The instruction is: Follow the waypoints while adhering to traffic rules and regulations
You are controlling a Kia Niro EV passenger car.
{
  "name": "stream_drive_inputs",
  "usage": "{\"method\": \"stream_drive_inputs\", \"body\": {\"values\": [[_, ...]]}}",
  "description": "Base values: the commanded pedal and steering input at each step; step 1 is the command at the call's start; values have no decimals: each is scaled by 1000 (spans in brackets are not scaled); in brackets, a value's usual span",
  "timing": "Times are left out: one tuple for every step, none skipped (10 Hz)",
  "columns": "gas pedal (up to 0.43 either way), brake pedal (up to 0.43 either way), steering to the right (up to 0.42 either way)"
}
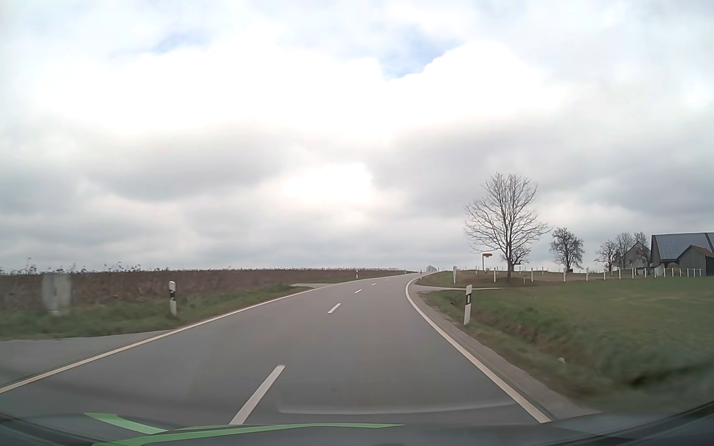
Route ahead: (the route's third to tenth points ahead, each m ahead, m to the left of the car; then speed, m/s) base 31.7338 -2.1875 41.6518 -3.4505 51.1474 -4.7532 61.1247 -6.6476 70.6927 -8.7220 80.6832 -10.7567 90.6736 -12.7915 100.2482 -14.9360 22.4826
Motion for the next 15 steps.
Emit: {"method": "stream_drive_inputs", "body": {"values": [[331,0,22],[331,0,21],[331,0,21],[331,0,21],[331,0,20],[331,0,18],[331,0,18],[339,0,18],[339,0,18],[339,0,18],[339,0,18],[339,0,18],[339,0,18],[339,0,19],[339,0,19]]}}
